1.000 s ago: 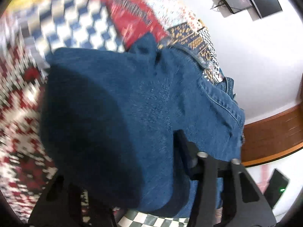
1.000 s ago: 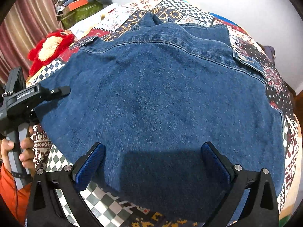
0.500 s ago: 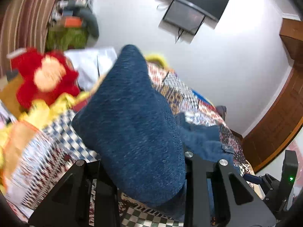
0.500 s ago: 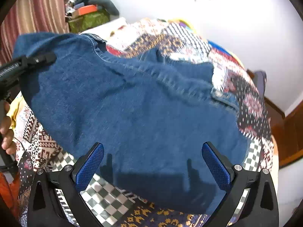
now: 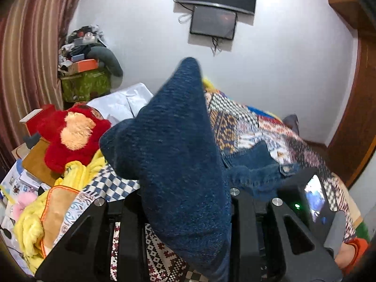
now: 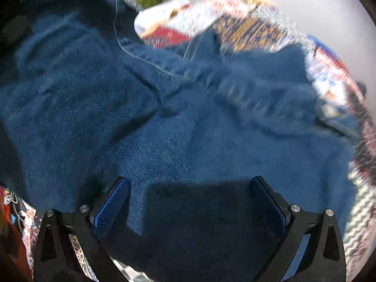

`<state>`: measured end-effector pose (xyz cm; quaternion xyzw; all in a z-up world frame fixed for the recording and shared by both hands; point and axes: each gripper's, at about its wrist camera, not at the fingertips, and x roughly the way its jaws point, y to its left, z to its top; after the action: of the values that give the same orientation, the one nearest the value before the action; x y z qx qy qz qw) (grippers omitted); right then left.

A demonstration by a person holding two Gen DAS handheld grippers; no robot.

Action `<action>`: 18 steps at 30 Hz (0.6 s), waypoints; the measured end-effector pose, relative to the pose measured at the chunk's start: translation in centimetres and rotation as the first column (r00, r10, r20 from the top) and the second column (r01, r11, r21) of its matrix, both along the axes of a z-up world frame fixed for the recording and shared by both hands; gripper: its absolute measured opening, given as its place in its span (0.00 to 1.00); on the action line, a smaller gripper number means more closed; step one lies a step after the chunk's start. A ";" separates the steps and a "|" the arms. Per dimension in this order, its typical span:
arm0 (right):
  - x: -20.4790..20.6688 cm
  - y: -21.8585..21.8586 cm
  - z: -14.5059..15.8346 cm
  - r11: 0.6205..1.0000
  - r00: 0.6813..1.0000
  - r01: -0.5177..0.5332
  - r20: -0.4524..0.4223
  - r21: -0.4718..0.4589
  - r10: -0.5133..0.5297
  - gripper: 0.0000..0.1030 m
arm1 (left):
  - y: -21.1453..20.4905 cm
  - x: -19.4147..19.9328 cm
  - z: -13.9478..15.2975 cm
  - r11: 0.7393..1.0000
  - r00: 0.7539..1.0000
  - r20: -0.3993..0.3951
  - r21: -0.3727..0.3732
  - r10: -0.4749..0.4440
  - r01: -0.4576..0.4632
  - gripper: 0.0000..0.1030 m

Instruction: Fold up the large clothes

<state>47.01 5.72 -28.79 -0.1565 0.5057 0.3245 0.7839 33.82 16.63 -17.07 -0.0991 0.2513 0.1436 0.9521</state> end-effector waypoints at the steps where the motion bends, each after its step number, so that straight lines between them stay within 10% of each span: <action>1: 0.1 -0.1 -0.5 1.000 1.000 0.006 -0.014 0.005 -0.006 1.00 | -0.5 0.3 -0.2 1.000 1.000 -0.014 0.022 -0.007 0.007 0.29; 10: -0.7 -4.1 0.9 0.999 0.996 -0.015 -0.082 0.049 0.019 1.00 | -5.8 1.8 2.7 0.984 0.989 0.017 0.105 -0.148 0.145 0.28; 18: -2.1 -16.2 4.7 0.980 0.983 0.186 0.001 0.068 -0.186 1.00 | -11.8 6.4 4.8 0.948 0.947 0.055 0.002 -0.318 0.318 0.28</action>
<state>44.93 -10.51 -24.10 -0.0830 0.5040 0.2663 0.8174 40.20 4.79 -12.27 -0.0645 0.2386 -0.0154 0.9689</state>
